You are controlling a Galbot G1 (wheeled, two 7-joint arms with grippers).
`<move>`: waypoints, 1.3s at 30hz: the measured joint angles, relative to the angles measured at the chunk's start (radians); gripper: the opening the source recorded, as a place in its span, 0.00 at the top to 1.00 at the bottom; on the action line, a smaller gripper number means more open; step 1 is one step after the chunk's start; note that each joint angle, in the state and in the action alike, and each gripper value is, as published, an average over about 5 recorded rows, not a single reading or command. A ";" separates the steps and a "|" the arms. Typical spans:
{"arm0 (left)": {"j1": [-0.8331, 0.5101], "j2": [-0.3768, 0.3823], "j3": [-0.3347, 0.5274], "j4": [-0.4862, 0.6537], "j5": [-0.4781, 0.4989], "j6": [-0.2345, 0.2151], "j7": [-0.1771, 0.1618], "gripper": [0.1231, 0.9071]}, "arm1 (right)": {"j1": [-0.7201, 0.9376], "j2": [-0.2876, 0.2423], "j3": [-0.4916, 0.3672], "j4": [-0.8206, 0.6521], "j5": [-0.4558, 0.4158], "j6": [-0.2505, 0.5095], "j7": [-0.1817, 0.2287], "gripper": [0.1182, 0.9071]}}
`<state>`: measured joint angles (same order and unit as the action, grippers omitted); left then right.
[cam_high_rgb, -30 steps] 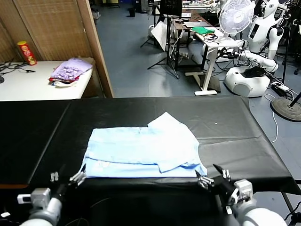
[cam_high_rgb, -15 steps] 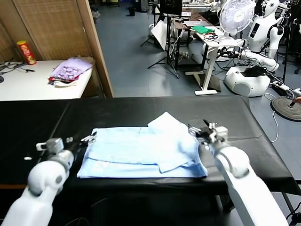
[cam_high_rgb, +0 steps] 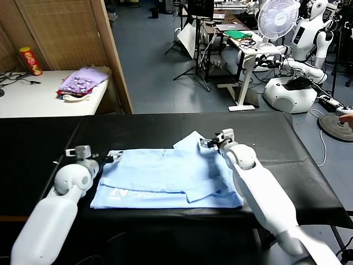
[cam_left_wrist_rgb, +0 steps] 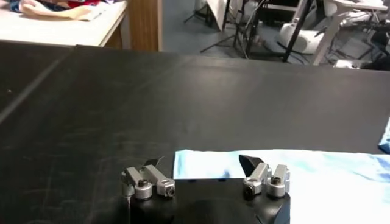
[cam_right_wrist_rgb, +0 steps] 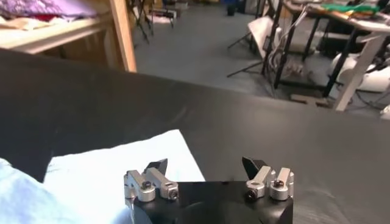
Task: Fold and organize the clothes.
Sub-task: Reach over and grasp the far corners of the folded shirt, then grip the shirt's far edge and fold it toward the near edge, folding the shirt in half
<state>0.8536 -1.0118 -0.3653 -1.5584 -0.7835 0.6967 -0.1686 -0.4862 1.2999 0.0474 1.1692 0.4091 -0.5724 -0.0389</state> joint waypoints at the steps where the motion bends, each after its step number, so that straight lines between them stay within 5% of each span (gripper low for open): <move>1: -0.004 -0.002 0.001 0.009 0.002 -0.002 0.006 0.14 | 0.002 0.007 0.000 -0.007 -0.003 0.000 -0.001 0.23; 6: -0.012 -0.005 0.004 0.034 0.003 -0.007 0.038 0.29 | 0.004 0.035 0.002 -0.031 -0.019 0.001 -0.005 0.55; 13: -0.007 -0.005 0.004 0.036 0.003 -0.011 0.055 0.78 | -0.008 0.050 0.017 -0.031 -0.038 0.041 -0.002 0.97; 15: -0.004 -0.007 0.002 0.034 0.005 -0.017 0.060 0.92 | -0.016 0.049 0.027 -0.024 -0.048 0.068 0.000 0.99; 18: 0.003 -0.013 -0.008 0.024 0.014 -0.034 0.067 1.00 | -0.034 0.039 0.044 0.000 -0.048 0.100 -0.004 1.00; 27: 0.066 0.006 -0.051 -0.084 0.061 -0.079 0.070 1.00 | -0.179 -0.066 0.109 0.269 0.093 0.063 0.022 1.00; 39: 0.268 0.062 -0.129 -0.314 0.123 -0.075 0.041 1.00 | -0.474 -0.207 0.205 0.701 0.153 -0.140 0.128 1.00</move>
<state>1.1218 -0.9496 -0.4945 -1.8727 -0.6601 0.6216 -0.1279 -0.9604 1.0929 0.2520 1.8698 0.5621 -0.7124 0.0892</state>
